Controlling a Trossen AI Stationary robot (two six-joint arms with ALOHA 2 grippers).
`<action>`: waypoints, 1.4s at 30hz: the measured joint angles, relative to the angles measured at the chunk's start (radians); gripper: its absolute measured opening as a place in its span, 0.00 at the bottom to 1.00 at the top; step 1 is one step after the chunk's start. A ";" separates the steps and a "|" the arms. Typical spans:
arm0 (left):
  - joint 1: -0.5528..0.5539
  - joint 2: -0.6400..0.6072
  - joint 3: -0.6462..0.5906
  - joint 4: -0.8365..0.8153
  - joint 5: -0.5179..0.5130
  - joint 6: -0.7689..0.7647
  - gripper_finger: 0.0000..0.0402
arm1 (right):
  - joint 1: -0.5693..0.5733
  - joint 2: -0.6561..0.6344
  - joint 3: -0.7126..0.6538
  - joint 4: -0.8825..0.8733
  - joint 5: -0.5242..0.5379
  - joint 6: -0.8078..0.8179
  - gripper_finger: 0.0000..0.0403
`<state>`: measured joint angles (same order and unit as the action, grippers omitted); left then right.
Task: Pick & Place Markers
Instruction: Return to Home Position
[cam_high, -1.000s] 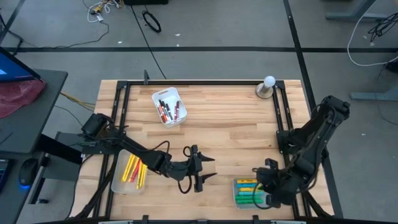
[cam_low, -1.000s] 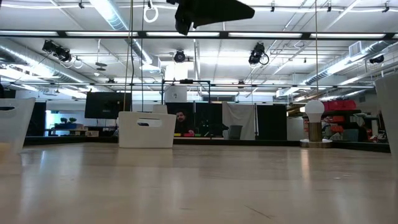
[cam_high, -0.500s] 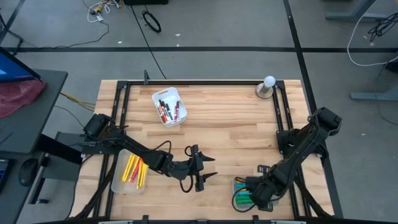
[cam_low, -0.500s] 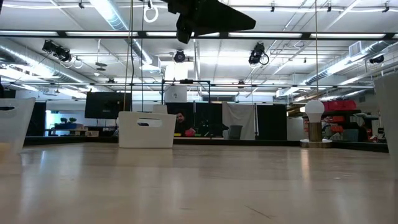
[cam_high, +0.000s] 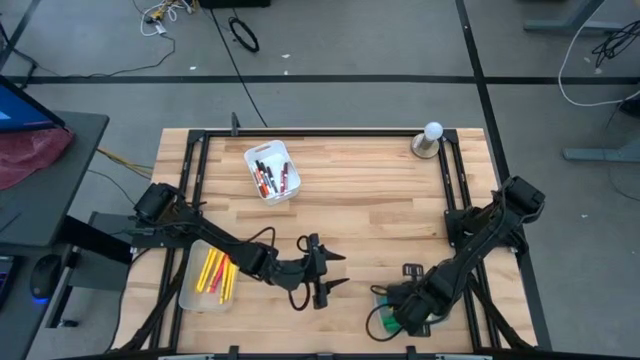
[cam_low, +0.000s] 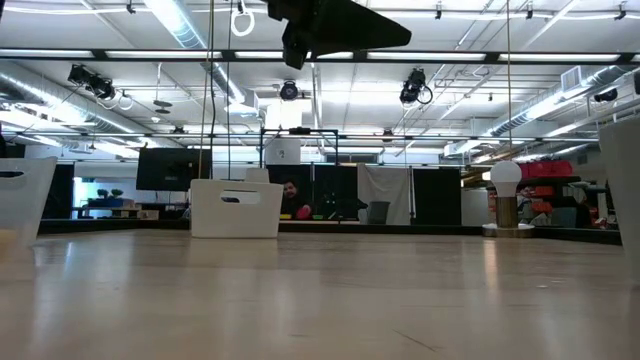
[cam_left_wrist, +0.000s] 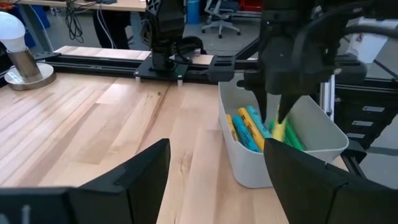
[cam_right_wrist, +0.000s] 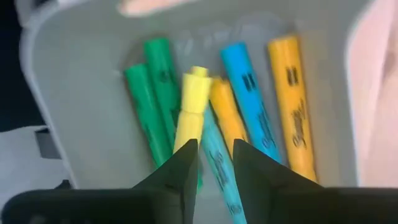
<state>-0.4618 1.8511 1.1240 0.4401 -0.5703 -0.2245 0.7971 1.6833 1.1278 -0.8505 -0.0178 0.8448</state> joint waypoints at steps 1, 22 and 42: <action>0.000 0.000 0.000 -0.003 0.000 0.000 0.66 | 0.000 0.000 0.000 0.016 0.003 -0.012 0.26; 0.000 0.000 0.000 -0.010 0.000 0.000 0.66 | 0.229 -0.326 -0.172 0.285 0.753 -0.149 0.14; 0.016 0.000 0.001 -0.011 -0.001 -0.001 0.66 | -0.199 -1.106 -0.975 1.287 0.338 -0.585 0.02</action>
<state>-0.4454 1.8511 1.1248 0.4292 -0.5713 -0.2251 0.5979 0.5773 0.1529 0.4369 0.3198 0.2594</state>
